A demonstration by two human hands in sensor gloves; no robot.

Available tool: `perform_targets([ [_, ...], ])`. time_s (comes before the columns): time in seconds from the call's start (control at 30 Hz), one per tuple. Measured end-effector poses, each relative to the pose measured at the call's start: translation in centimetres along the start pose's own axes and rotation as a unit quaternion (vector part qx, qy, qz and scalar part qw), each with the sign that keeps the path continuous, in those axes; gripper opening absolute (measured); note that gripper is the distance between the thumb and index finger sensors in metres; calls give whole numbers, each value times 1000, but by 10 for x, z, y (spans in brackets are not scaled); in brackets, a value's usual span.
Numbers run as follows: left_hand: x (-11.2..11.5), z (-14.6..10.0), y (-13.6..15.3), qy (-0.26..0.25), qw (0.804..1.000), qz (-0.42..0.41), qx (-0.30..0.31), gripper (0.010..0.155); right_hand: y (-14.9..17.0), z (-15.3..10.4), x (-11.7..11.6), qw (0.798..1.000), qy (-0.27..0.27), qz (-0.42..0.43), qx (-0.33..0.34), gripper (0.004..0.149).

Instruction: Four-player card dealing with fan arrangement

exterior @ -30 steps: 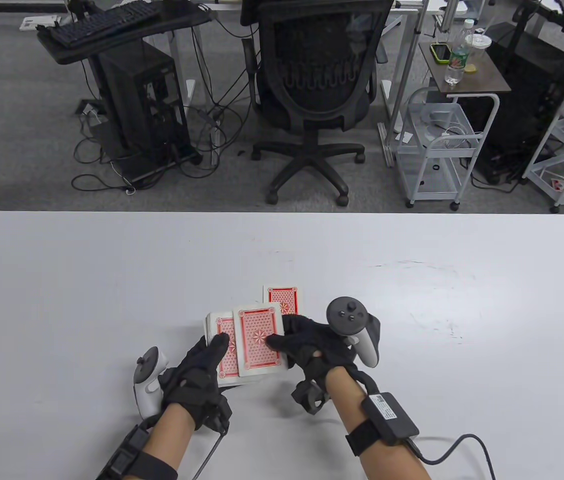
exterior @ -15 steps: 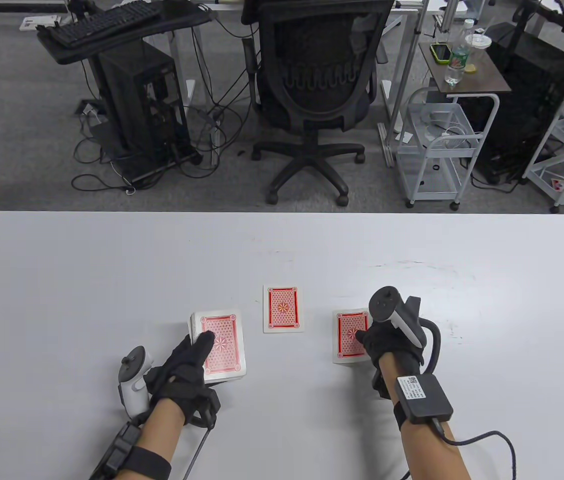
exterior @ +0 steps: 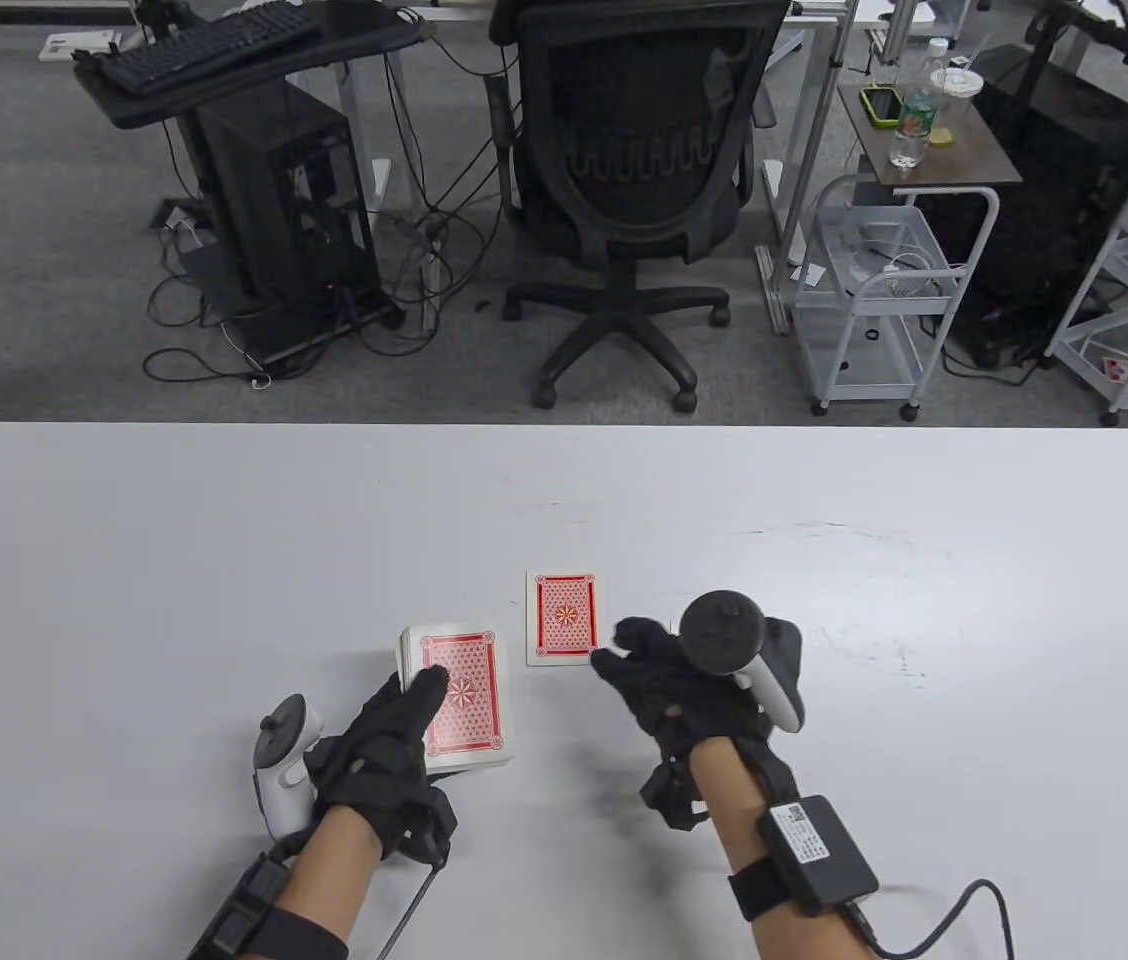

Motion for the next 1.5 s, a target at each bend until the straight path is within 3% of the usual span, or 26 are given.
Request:
perform_targets([
  [0.07, 6, -2, 1, 7, 1000, 5, 3, 53, -11, -1, -17, 1000, -11, -6, -4, 77],
  [0.13, 12, -4, 4, 8, 1000, 13, 2, 53, -16, -3, -29, 1000, 4, -17, 9, 71],
  [0.2, 16, -5, 7, 7, 1000, 8, 1, 52, -12, -8, -34, 997, 79, 11, -11, 62],
  [0.3, 16, -5, 8, 9, 1000, 19, -2, 53, -6, -5, -35, 998, 53, 13, -5, 61],
  [0.43, 16, -2, 8, 40, 999, 3, -14, 54, 9, 0, -34, 993, 14, 115, 1, 57],
  [0.57, 6, 0, 3, 24, 1000, 5, -12, 54, 14, 1, -27, 990, -8, 137, 0, 58],
  [0.7, -20, 0, -1, -15, 1000, 14, -16, 54, 23, -1, -17, 996, 8, 88, -17, 66],
  [0.83, -38, 3, 1, -47, 998, 9, -27, 54, 28, -3, -22, 995, 11, -74, -64, 74],
  [0.93, -40, 3, 0, -53, 998, 18, -26, 54, 31, 0, -35, 979, -6, -178, -99, 76],
  [1.1, -37, 3, -2, -49, 998, 30, -20, 54, 32, 4, -48, 932, 6, -331, -150, 81],
  [1.2, -37, 4, -2, -50, 998, 33, -21, 53, 32, 4, -49, 922, 6, -353, -161, 80],
  [1.3, -34, 3, -2, -48, 998, 39, -22, 53, 25, 0, -38, 938, 24, -315, -145, 79],
  [1.43, -18, -2, -5, -33, 999, 34, -16, 53, 7, -6, -26, 989, 35, -136, -45, 71],
  [1.5, -8, -4, -6, -12, 999, 29, -17, 53, 1, -6, -29, 999, 24, -37, -12, 72],
])
Point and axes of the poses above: the tracker on the back of each hand, its own y axis roughly to the little-finger side, its own z axis roughly from the wrist to the fingertips, x = y × z, the point moved 3 cm from there along z, roughly from the wrist to the fingertips, and after that the axes turned 5 degrees about -x, right-handed, at the moved point
